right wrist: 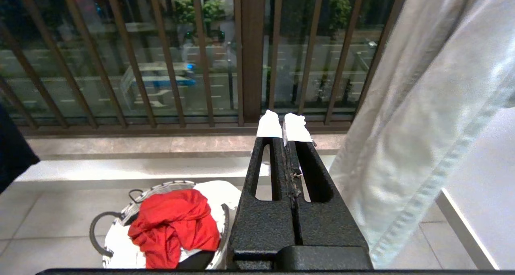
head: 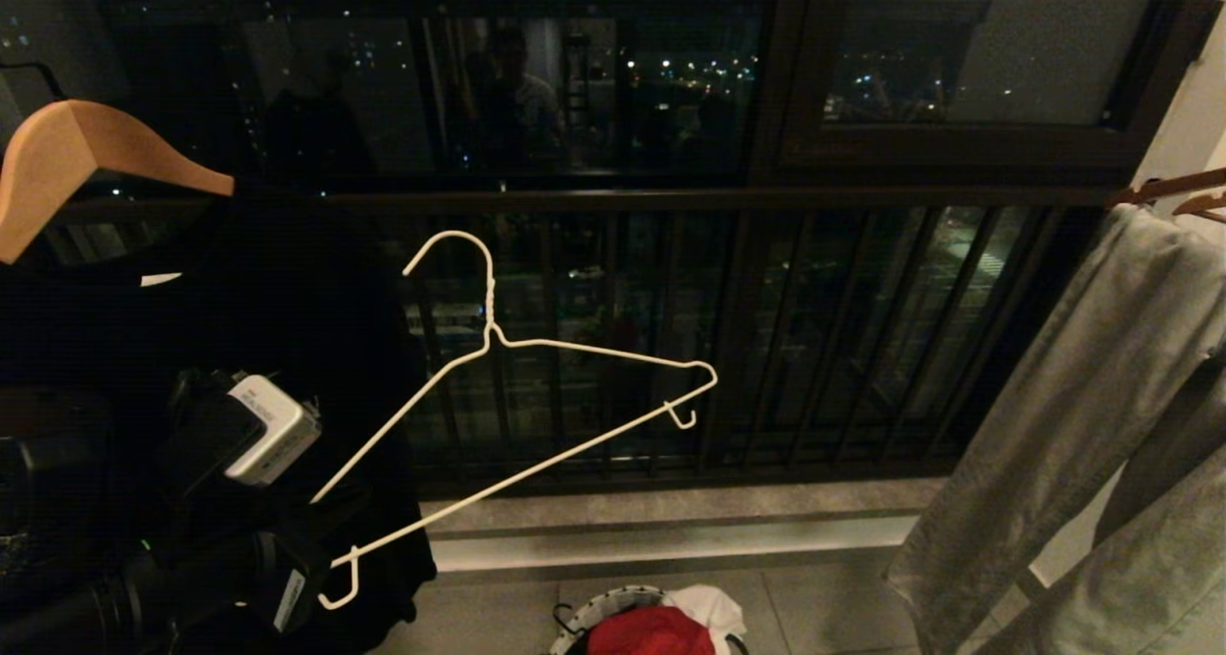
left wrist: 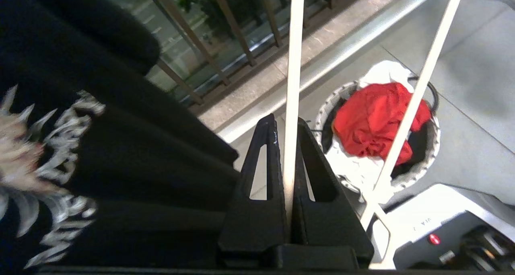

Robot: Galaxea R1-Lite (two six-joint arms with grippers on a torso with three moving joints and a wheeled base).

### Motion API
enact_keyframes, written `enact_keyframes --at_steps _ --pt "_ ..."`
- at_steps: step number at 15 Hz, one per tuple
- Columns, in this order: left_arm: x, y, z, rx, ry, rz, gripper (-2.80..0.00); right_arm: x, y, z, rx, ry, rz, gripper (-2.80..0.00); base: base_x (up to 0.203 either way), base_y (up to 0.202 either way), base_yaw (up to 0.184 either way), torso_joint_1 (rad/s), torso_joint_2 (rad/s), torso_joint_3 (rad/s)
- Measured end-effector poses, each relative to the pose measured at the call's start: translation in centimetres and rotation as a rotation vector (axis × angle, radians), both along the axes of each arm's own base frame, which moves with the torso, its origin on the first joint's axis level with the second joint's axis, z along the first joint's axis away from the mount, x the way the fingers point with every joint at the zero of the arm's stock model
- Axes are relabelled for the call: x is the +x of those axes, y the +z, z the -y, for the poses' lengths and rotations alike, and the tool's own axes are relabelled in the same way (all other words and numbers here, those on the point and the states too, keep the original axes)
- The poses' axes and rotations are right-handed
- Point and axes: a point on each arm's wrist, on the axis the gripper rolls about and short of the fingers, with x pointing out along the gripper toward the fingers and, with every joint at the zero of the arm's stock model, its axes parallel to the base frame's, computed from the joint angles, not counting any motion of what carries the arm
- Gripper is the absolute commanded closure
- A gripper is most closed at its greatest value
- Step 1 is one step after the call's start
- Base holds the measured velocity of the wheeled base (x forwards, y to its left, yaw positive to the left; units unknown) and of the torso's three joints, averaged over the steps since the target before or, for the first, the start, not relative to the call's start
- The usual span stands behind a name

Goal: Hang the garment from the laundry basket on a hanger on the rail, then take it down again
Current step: Pick up clothes from the basket

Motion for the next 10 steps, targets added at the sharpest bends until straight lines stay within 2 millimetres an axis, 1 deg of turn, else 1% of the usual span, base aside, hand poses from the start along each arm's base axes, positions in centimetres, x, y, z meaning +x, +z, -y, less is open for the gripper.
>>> enact_keyframes --at_steps 10 --pt "-0.04 0.50 -0.02 -0.009 -0.005 0.024 0.00 0.00 0.00 0.00 0.001 -0.001 0.000 0.00 0.000 0.000 0.000 -0.152 0.34 0.186"
